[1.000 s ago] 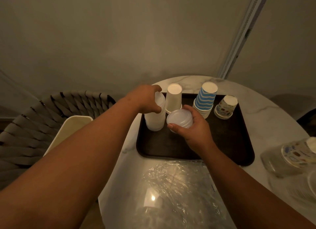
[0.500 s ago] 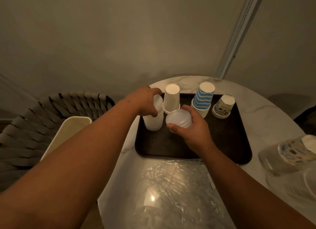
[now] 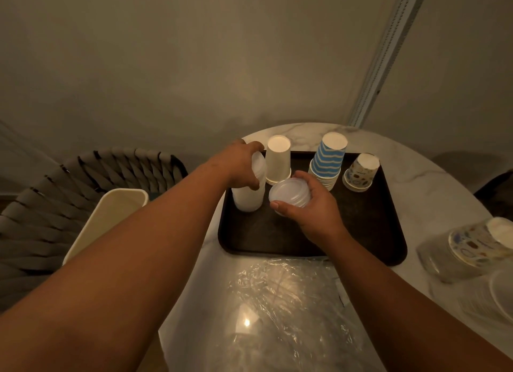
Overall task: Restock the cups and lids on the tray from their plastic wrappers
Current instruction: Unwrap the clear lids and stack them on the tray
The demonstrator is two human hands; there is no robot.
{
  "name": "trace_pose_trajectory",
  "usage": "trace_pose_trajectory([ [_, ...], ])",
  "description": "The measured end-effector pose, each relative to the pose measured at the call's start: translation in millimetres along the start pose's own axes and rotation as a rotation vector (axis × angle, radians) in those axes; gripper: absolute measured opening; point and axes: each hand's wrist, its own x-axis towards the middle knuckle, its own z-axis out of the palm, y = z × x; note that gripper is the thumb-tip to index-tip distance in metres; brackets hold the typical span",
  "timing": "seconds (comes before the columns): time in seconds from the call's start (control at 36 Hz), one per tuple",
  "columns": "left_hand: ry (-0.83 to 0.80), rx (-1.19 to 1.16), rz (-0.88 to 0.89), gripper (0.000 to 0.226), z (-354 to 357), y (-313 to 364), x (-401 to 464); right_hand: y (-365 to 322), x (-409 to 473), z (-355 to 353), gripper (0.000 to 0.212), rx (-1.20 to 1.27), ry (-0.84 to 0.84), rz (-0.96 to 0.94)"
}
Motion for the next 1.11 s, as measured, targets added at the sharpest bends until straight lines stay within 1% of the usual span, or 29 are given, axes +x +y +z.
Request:
trace_pose_trajectory([
  [0.17, 0.01, -0.073, -0.018, 0.113, -1.8, -7.1, -0.2, 8.5, 12.3, 5.1, 0.094, -0.105, -0.112, 0.063],
  [0.33, 0.005, -0.143, -0.031, 0.108, 5.9, -13.7, -0.3, 3.2, 26.0, 20.8, 0.1, -0.212, -0.256, 0.063],
  [0.42, 0.024, -0.147, -0.021, 0.106, 9.0, -13.6, 1.0, -1.7, 30.1, 27.8, 0.098, -0.245, -0.306, 0.038],
  [0.53, 0.039, -0.128, -0.001, 0.104, 10.2, -11.6, 1.9, -4.8, 30.3, 32.3, 0.093, -0.244, -0.311, 0.01],
  [0.61, 0.044, -0.108, 0.004, 0.104, 11.0, -12.0, 2.0, -5.5, 28.5, 33.7, 0.094, -0.234, -0.299, 0.006],
  [0.81, 0.026, -0.088, -0.009, 0.105, 9.9, -14.9, 0.6, -10.5, 25.2, 32.2, 0.089, -0.245, -0.31, 0.007],
  [1.0, 0.003, -0.041, -0.018, 0.114, 8.6, -14.3, -0.8, -8.8, 23.4, 30.4, 0.099, -0.28, -0.299, 0.06],
  [1.11, 0.0, -0.025, -0.017, 0.12, 6.5, -12.5, -1.3, -7.0, 19.8, 24.3, 0.1, -0.284, -0.27, 0.072],
])
